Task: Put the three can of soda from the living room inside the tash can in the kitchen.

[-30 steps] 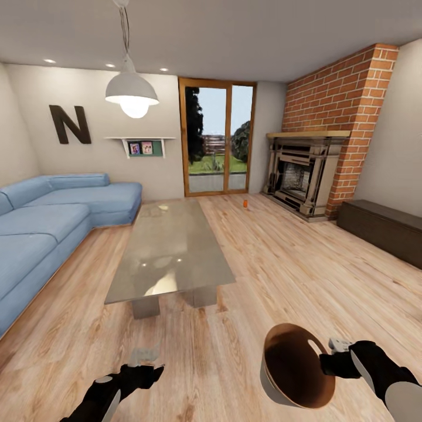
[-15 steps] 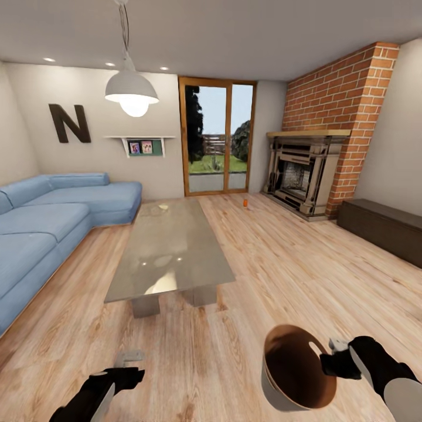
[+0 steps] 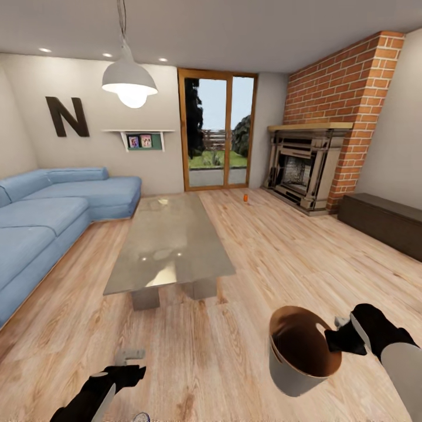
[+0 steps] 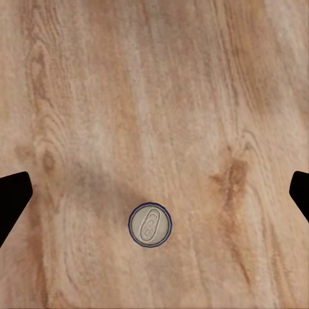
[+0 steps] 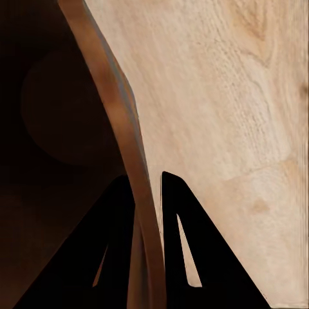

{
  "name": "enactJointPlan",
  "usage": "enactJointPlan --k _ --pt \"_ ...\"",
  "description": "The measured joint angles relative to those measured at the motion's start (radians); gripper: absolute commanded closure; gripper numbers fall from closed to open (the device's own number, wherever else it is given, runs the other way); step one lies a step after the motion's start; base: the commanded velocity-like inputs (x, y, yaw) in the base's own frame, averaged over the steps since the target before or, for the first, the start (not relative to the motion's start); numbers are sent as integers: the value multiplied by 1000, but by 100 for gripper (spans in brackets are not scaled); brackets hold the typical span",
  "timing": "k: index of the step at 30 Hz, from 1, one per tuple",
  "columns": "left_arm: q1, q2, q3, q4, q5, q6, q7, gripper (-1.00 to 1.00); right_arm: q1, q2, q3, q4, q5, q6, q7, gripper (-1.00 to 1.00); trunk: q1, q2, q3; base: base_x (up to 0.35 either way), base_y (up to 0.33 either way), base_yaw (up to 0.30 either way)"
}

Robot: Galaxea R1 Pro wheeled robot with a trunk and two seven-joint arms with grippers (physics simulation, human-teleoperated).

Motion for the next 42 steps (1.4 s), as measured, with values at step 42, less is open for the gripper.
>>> enactJointPlan --k 42 --pt "0 6 0 34 -1 -103 0 -100 -343 -76 187 25 35 86 9 100 161 -294 -197 0 0 0"
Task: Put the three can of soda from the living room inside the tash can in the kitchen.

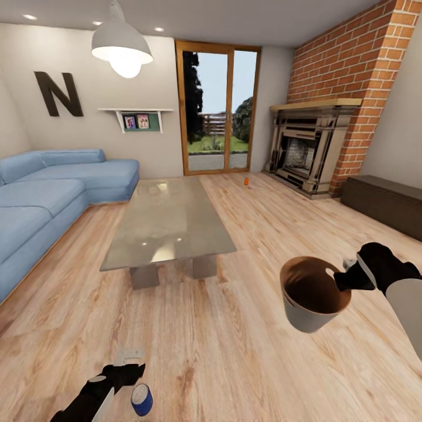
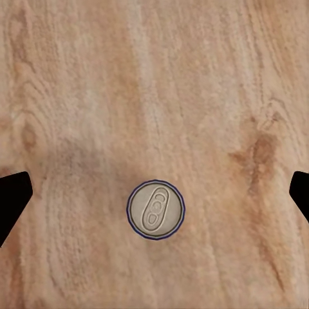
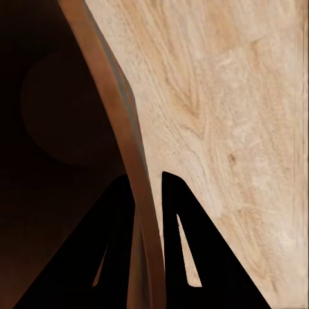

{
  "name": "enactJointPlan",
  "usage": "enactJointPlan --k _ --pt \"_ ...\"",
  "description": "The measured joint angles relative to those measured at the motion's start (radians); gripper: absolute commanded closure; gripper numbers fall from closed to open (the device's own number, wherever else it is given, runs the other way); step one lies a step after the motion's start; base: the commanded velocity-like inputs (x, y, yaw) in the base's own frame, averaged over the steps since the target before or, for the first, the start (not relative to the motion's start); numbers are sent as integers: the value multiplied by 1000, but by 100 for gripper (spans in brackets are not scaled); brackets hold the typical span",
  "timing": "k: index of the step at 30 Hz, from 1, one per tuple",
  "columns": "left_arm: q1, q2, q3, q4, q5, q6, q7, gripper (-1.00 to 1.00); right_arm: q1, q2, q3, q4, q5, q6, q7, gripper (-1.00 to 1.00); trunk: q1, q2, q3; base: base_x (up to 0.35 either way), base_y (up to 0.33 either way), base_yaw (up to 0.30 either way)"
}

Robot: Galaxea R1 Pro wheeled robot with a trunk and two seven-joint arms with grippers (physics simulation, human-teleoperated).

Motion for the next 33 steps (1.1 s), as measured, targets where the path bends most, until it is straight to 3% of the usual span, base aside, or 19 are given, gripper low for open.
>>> enactJointPlan --k 2,6,11,15,27,33 --pt "0 0 -1 0 0 0 0 -100 0 1 1 0 17 -2 -1 100 8 -14 -9 0 0 0" --pt "0 0 -1 0 0 -1 -1 -100 0 1 -2 0 -7 2 2 100 23 -42 -28 0 0 0" --pt "0 0 0 1 -1 -5 -1 -100 0 1 1 0 16 -1 0 100 42 -77 -52 0 0 0" --pt "0 0 -1 0 -1 -7 -1 -100 0 2 -1 0 0 2 1 100 58 -105 -70 0 0 0" --pt "0 0 -1 0 -1 -7 -1 -100 0 2 0 0 6 1 0 100 104 -189 -127 0 0 0" --pt "1 0 -2 -1 1 -12 -1 -100 0 0 -1 0 4 1 1 100 104 -189 -136 8 0 0"
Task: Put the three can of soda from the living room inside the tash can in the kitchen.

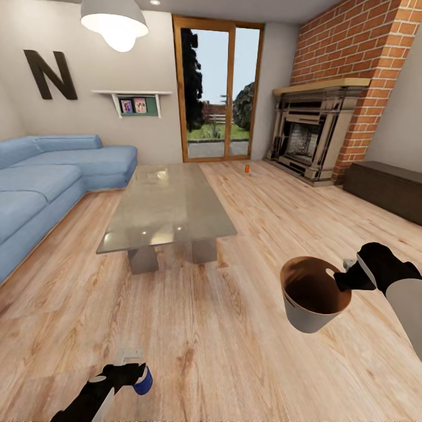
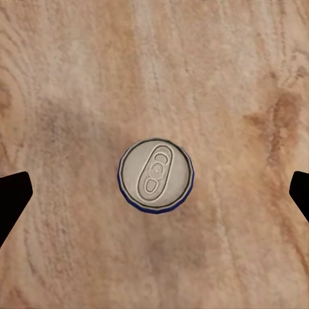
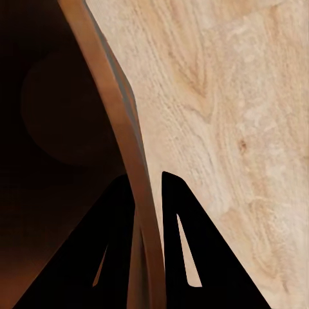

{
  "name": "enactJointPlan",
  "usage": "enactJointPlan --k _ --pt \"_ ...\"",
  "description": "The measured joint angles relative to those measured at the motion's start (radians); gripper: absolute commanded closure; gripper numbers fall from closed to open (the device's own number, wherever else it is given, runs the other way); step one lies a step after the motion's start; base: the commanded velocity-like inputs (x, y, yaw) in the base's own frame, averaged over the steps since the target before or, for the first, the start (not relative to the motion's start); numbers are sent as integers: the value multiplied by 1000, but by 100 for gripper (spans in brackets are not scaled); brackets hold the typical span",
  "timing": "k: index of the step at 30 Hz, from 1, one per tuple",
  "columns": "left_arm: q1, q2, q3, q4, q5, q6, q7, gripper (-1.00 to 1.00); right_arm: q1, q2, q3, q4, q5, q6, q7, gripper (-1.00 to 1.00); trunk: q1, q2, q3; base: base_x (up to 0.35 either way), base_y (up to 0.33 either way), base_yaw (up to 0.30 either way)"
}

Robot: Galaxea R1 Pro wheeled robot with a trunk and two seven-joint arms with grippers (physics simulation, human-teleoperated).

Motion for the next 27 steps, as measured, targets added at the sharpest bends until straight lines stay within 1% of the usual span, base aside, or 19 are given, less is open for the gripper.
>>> enactJointPlan --k 2,5,9,13,17,25,27 --pt "0 0 0 0 -1 -6 -1 -100 0 0 0 0 8 0 0 100 0 0 -3 134 28 0" --pt "0 0 0 -1 -1 -8 -1 -100 0 1 1 0 31 -1 -1 100 0 0 -8 196 29 0" --pt "1 -2 -1 -3 0 -13 0 -100 0 1 0 0 30 0 0 100 0 0 -14 59 6 0" --pt "1 -4 -1 -3 0 -14 1 -100 0 0 0 -1 38 -1 -1 100 0 0 -20 14 2 0" --pt "1 -4 -1 -2 -1 -14 0 -100 0 0 0 -1 34 0 0 100 15 -28 -39 3 0 0" --pt "1 0 -1 -1 -3 -14 -2 -100 0 0 0 -1 34 0 0 100 19 -30 -82 0 0 0" --pt "1 0 -2 -2 -2 -15 -3 -100 0 0 0 -2 35 0 0 100 19 -30 -86 0 0 0"
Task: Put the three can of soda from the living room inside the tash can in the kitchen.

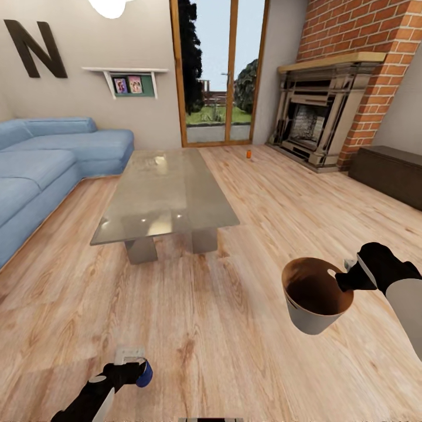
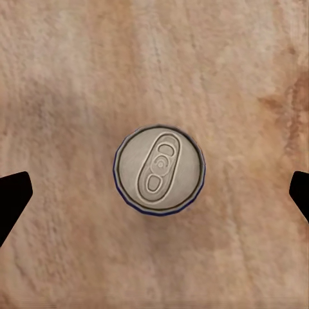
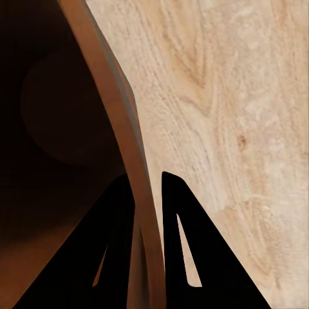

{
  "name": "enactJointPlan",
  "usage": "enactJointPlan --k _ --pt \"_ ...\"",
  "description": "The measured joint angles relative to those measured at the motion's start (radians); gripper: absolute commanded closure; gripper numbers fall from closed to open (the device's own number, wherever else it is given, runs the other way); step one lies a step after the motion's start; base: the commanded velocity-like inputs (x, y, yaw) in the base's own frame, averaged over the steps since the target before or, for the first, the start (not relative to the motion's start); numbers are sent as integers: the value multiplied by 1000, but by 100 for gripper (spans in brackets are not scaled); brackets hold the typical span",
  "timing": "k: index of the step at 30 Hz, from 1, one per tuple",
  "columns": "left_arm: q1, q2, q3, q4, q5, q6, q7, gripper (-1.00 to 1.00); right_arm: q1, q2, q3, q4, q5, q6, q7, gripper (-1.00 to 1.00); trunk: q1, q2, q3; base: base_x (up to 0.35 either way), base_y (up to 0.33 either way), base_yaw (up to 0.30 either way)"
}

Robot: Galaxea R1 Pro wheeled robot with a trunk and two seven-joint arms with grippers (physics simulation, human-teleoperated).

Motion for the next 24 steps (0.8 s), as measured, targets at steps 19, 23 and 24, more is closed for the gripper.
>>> enactJointPlan --k 19,23,24 --pt "0 -2 -3 -1 1 -7 0 -100 -54 1 1 0 6 -1 -1 100 0 0 -30 97 54 0" --pt "0 -4 -7 0 -4 -6 0 -100 -55 1 -1 0 -11 2 1 100 0 0 -36 93 -94 0" --pt "0 -4 -8 1 -5 -5 0 -100 -55 0 -1 0 -11 2 1 100 0 0 -38 153 -180 0"
